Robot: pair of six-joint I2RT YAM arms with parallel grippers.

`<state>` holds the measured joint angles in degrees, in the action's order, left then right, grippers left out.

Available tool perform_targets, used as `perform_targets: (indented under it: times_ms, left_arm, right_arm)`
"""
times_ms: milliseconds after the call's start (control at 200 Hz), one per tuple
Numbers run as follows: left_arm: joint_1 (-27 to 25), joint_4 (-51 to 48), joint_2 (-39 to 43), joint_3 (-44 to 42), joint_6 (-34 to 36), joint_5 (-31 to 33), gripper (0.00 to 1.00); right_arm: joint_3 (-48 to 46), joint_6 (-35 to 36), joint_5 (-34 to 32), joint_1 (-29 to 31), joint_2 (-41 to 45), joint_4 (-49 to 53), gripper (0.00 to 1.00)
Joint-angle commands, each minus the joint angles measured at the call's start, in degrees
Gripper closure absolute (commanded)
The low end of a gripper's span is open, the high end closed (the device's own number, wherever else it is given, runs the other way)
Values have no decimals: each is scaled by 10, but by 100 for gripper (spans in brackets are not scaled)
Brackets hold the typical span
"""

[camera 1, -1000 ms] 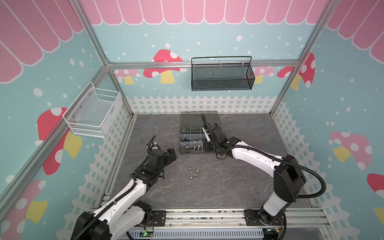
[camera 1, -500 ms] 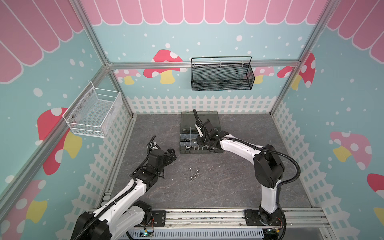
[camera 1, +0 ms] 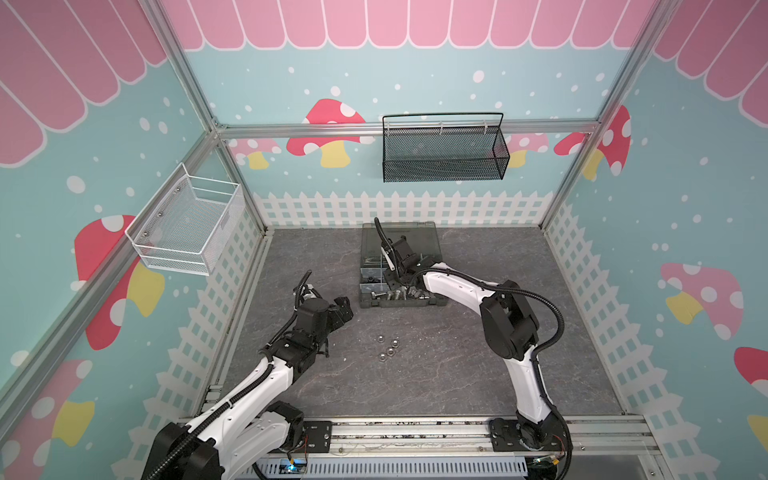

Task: Sort the screws and nuts into containers
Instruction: 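Carry the silver hex nut with the right gripper over the black-nut compartment, then open the right gripper to drop the silver nut into the compartment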

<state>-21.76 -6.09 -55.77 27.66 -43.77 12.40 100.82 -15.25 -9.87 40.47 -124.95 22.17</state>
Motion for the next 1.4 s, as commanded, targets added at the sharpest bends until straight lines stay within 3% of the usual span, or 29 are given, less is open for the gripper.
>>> perform_targets:
  times_ms: [0, 445, 1391]
  left_arm:
    - [3, 12, -5, -2, -14, 4, 0]
    - [3, 14, -17, 6, -11, -3, 0]
    - [3, 8, -22, 7, -16, -3, 0]
  right_arm:
    - [23, 14, -17, -5, -22, 16, 100]
    - [46, 12, -16, -6, -46, 29, 69]
    - [-4, 0, 25, -5, 38, 23, 69]
